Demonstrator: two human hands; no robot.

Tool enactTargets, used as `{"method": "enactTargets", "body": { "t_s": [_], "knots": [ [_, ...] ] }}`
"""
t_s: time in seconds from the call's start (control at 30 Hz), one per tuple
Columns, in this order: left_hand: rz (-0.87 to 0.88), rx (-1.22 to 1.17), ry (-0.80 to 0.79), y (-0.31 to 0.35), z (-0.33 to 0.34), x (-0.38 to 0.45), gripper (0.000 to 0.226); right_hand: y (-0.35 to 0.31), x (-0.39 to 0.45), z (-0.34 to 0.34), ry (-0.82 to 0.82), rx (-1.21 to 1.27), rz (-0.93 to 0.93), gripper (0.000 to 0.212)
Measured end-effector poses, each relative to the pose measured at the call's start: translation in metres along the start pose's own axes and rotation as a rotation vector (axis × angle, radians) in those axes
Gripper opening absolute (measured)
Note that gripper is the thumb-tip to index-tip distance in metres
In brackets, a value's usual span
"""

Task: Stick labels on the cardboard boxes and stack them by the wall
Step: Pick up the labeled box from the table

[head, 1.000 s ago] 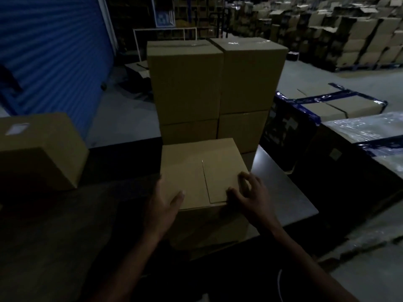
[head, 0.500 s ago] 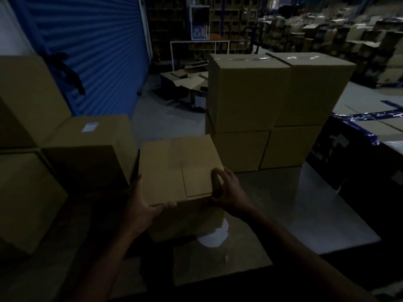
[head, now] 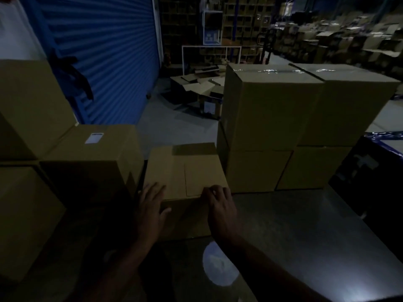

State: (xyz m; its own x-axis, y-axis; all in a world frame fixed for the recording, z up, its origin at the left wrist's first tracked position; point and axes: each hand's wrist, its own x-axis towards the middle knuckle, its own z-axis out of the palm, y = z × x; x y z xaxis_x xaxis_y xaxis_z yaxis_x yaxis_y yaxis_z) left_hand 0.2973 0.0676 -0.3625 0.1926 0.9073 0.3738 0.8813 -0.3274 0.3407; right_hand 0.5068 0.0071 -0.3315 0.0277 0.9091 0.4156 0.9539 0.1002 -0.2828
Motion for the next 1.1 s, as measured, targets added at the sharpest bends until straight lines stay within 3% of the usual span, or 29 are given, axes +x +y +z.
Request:
{"method": "enactTargets", "body": {
  "t_s": [0.13, 0.53, 0.8, 1.1],
  "knots": [
    [0.047, 0.002, 0.014, -0.008, 0.016, 0.044, 0.068, 0.013, 0.039, 0.023, -0.046, 0.115, 0.055, 0.077],
    [0.124, -0.066, 0.027, -0.008, 0.064, 0.165, 0.058, 0.063, 0.113, 0.075, -0.081, 0.123, 0.098, 0.075],
    [0.124, -0.035, 0.050, -0.015, 0.077, 0.182, 0.047, 0.066, 0.131, 0.081, -0.029, 0.099, 0.096, 0.072],
    [0.112, -0.124, 0.030, -0.025, 0.071, 0.174, 0.060, 0.047, 0.132, 0.076, -0.019, 0.143, 0.079, 0.072]
  ]
}}
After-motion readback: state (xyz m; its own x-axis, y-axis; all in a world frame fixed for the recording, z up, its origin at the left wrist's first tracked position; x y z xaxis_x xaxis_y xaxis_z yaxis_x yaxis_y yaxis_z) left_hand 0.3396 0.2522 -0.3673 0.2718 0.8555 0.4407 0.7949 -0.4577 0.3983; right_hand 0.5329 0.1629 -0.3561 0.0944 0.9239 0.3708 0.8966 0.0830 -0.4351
